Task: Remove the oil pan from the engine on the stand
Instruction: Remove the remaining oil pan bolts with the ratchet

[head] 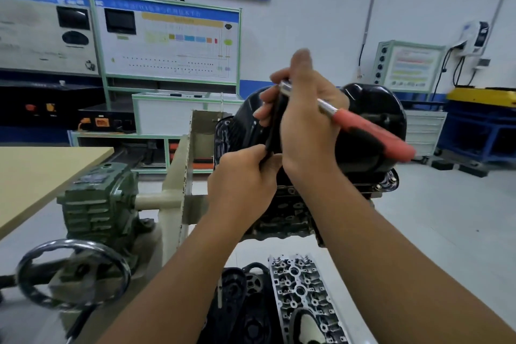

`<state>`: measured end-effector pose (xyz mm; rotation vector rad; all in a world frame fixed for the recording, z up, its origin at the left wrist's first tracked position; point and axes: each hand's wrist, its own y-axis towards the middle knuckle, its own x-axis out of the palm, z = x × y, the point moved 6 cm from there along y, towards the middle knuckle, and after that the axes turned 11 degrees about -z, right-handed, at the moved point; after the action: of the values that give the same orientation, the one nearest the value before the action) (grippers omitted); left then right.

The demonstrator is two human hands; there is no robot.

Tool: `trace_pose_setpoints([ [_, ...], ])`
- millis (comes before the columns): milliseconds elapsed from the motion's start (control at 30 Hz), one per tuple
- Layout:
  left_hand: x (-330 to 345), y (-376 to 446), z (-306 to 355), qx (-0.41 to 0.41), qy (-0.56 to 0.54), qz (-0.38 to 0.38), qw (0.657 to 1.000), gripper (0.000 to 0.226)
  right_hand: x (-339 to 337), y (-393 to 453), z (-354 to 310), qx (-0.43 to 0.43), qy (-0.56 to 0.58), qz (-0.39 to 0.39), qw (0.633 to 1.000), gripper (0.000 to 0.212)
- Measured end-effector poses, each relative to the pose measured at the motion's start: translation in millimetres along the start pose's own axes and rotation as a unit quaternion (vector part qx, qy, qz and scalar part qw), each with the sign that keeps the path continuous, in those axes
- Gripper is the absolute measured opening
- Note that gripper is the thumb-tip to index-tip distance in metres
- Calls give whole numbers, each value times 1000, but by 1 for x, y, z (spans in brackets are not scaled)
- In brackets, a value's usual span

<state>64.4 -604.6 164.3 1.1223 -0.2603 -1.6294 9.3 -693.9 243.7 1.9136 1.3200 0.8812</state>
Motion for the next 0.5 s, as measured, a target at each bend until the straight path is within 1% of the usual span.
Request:
trace_pose_setpoints([
  [33,1,1,-2,-2,-20,-5,1000,39,2,6,3,46,63,-42,996,41],
  [67,1,2,-4,-3,-40,-4,999,39,7,11,6,90,129,-103,982,43],
  [133,2,2,-5,6,-58,-1,998,40,16,17,10,156,221,-212,939,46],
  [200,3,-1,-6,16,-51,-4,999,37,21,20,12,180,247,-265,914,46],
  [233,4,-2,-8,14,-56,-3,998,36,24,22,13,185,241,-275,912,45],
  [267,4,-3,-11,7,-69,4,998,36,27,22,15,187,225,-272,917,44],
  [333,4,-5,-17,-18,-105,28,994,33,31,19,19,161,143,-227,950,38],
  [400,3,-8,-17,-40,-99,59,993,30,31,9,20,69,27,-148,986,27],
  [467,4,-12,-11,-52,-59,69,994,30,29,-2,14,-31,-44,-66,996,23],
  [500,6,-13,-8,-61,-51,65,995,30,26,-5,11,-47,-56,-35,997,24],
])
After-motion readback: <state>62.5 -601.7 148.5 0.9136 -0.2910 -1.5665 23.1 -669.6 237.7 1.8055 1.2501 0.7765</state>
